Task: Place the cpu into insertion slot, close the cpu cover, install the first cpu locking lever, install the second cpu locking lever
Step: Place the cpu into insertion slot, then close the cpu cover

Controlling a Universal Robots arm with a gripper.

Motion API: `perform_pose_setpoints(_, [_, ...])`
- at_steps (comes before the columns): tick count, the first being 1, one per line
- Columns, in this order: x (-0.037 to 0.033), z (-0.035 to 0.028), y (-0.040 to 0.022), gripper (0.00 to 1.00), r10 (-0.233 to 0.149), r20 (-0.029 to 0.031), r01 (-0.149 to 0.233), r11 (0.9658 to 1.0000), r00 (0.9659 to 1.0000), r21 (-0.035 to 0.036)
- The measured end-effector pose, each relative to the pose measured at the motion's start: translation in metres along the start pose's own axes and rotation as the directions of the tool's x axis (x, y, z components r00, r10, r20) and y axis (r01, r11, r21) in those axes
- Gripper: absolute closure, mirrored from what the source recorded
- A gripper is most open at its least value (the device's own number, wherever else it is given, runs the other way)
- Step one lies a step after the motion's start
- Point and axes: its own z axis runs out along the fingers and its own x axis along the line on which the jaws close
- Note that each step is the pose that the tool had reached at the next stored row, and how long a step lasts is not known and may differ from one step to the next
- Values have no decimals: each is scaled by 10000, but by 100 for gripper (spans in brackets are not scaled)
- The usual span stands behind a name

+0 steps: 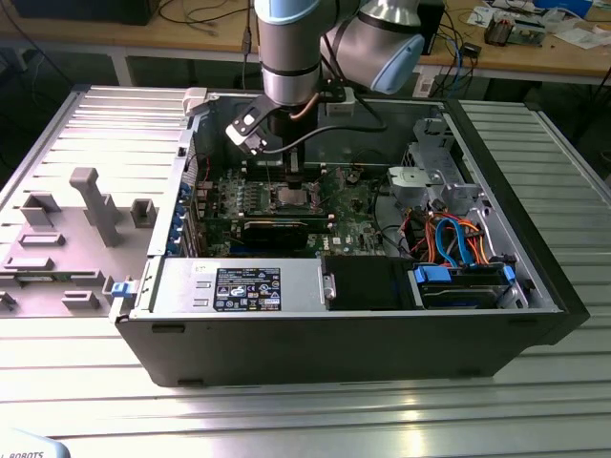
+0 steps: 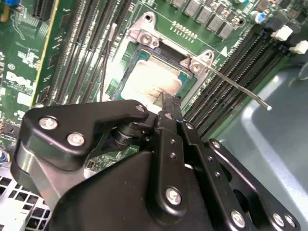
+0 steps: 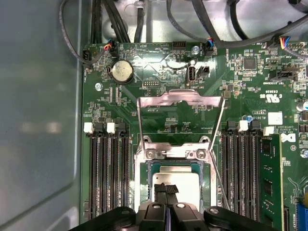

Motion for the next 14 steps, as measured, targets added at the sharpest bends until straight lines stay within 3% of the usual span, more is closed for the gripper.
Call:
perform_pose_setpoints(1, [1, 0, 3, 89, 5, -36, -5, 10000, 10000, 59])
perform_pose_setpoints(14, [0, -1, 3, 89, 5, -41, -5, 10000, 10000, 79])
